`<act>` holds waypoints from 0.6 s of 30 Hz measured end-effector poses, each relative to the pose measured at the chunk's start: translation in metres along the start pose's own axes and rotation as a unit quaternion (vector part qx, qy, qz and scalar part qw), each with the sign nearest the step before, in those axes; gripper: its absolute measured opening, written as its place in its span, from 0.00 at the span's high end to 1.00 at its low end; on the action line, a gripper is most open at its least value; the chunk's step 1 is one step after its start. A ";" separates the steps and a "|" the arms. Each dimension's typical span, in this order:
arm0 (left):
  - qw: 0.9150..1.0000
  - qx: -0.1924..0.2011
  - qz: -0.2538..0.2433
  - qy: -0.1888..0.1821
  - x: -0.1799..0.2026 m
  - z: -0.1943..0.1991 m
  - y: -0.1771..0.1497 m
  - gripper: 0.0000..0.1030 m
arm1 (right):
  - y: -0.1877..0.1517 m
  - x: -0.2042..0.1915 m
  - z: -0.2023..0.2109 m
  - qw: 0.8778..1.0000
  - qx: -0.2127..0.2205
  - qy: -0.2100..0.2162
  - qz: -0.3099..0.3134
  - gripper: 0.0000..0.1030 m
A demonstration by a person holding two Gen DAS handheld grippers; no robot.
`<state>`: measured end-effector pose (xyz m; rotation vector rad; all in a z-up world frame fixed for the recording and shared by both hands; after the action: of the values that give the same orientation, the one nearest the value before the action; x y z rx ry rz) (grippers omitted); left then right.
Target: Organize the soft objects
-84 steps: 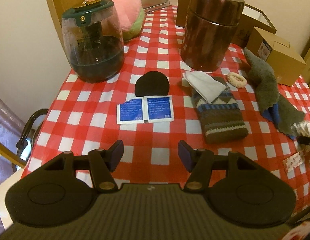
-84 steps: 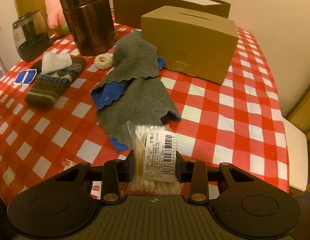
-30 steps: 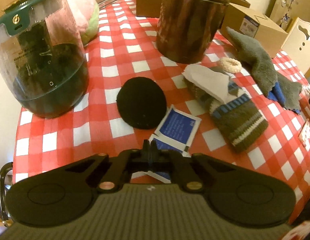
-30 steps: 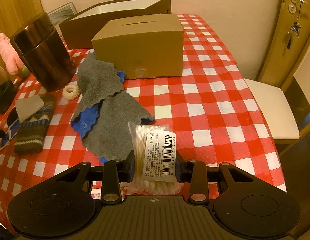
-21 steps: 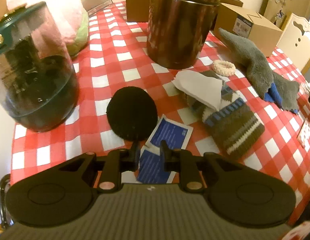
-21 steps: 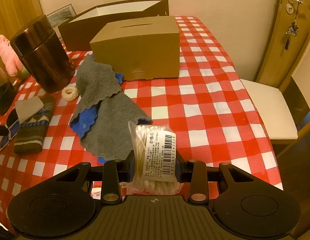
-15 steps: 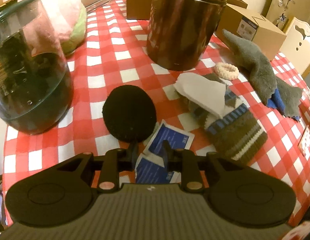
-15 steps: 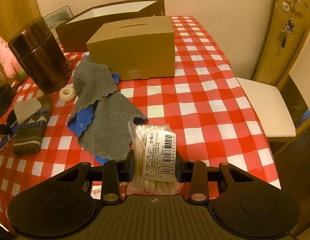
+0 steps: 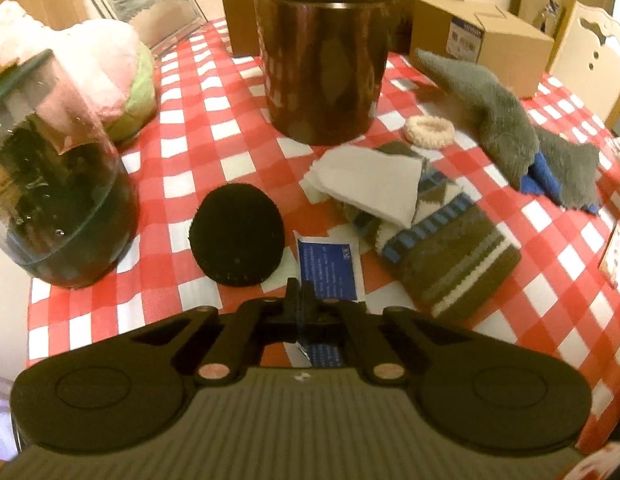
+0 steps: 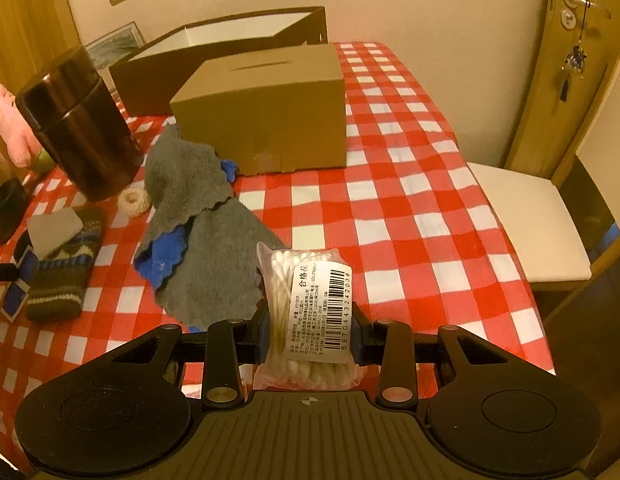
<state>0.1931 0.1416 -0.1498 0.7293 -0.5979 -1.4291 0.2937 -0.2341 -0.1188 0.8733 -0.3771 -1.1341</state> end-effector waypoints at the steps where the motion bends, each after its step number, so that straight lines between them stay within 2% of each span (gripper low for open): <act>1: 1.000 0.003 0.005 0.002 0.000 0.003 0.002 1.00 | 0.001 0.000 0.001 1.000 0.003 0.001 -0.001 0.63; 11: 0.998 0.050 0.025 0.016 -0.012 0.034 0.037 1.00 | 0.028 -0.003 0.005 0.999 0.038 0.028 -0.012 0.63; 14: 0.998 0.036 0.057 0.010 -0.018 0.029 0.039 0.99 | 0.033 -0.006 0.003 0.998 0.045 0.036 -0.012 0.63; 18: 0.995 -0.004 0.093 0.017 -0.022 0.010 0.026 0.89 | 0.032 -0.006 -0.001 0.998 0.039 0.039 -0.012 0.63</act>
<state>0.2015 0.1622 -0.1225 0.6714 -0.6167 -1.2438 0.3117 -0.2233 -0.0941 0.9899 -0.3490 -1.1097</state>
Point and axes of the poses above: each gripper's, at about its wrist camera, not at the fingertips, and z roughly against the way its jaws point, x to its right, y to its top, the point moved 2 cm from there along -z, roughly the way its jaws point, and after that the axes turned 14 degrees about x, right-handed, at the moved point
